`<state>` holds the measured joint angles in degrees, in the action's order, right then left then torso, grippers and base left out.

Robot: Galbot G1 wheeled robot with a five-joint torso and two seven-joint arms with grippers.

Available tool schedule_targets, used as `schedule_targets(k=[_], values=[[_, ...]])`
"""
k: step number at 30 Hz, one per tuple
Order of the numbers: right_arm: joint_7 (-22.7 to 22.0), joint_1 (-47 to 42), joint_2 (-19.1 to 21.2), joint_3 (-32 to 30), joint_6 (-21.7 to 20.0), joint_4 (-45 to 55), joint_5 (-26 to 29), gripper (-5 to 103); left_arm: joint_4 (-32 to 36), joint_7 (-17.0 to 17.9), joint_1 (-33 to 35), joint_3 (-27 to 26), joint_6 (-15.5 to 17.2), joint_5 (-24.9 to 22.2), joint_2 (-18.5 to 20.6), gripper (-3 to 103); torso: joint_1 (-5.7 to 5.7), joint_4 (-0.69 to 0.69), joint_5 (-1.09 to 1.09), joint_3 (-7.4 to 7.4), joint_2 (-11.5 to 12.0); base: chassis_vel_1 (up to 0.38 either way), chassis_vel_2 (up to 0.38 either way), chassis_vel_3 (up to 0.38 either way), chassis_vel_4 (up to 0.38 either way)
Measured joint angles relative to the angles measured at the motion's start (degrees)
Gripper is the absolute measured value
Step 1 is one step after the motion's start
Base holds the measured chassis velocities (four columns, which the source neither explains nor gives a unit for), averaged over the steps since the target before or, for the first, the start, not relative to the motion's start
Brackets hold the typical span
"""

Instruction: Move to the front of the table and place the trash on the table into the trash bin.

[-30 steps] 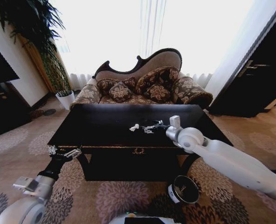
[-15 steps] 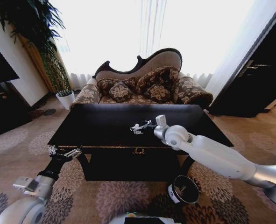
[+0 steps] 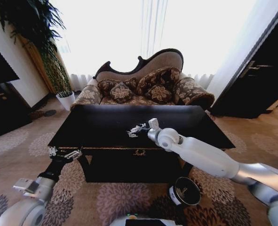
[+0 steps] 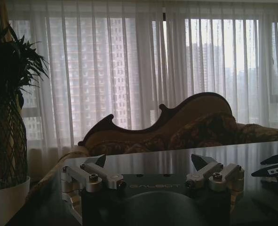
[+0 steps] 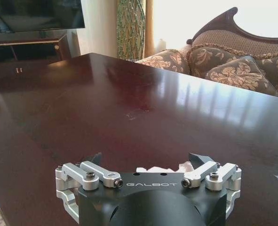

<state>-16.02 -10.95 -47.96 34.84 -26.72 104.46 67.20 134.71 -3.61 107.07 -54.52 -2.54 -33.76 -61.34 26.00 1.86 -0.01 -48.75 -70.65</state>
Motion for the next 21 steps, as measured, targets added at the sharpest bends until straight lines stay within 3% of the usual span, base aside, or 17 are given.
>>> schedule_targets(k=[4, 10, 12, 15, 16, 19, 21], values=[[0.69, 0.01, -0.52, 0.09, 0.64, -0.87, -0.82, 101, 0.0, 0.0, 0.0, 0.0, 0.0, 0.0, 0.0, 100, 0.0, 0.0, 0.0, 0.0, 0.0, 0.0, 0.0, 0.0, 0.0], [2.12, -1.55, -0.93, -0.52, 1.54, -1.56, -2.43, 75, 0.0, 0.0, 0.0, 0.0, 0.0, 0.0, 0.0, 100, 0.0, 0.0, 0.0, 0.0, 0.0, 0.0, 0.0, 0.0, 0.0], [2.27, -1.9, -0.95, -0.79, 1.6, -1.56, -2.67, 75, 0.0, 0.0, 0.0, 0.0, 0.0, 0.0, 0.0, 100, 0.0, 0.01, 0.0, 0.0, 0.0, 0.0, 0.0, 0.0, 0.0], [2.68, -4.14, -1.23, -2.27, 1.8, -1.13, -3.52, 59, 0.0, 0.0, 0.0, 0.0, 0.0, 0.0, 0.0, 100, 0.0, 0.01, 0.01, 0.0, 0.0, 0.0, 0.0, 0.0, 0.0], [2.68, -4.14, -1.23, -2.27, 1.8, -1.13, -3.52, 59, 0.0, 0.0, 0.0, 0.0, 0.0, 0.0, 0.0, 100, 0.0, 0.01, 0.01, 0.0, 0.0, 0.0, 0.0, 0.0, 0.0], [3.09, -5.67, -1.38, -3.24, 1.95, -0.83, -4.21, 42, 0.0, 0.0, 0.0, 0.0, 0.0, 0.0, 0.0, 100, 0.0, 0.01, 0.01, 0.0, 0.0, 0.0, 0.0, 0.0, 0.0], [3.28, -6.14, -1.44, -3.59, 1.98, -0.69, -4.36, 37, 0.0, 0.0, 0.0, 0.0, 0.0, 0.0, 0.0, 100, 0.0, 0.01, 0.0, 0.0, 0.0, 0.0, 0.0, 0.0, 0.0]])
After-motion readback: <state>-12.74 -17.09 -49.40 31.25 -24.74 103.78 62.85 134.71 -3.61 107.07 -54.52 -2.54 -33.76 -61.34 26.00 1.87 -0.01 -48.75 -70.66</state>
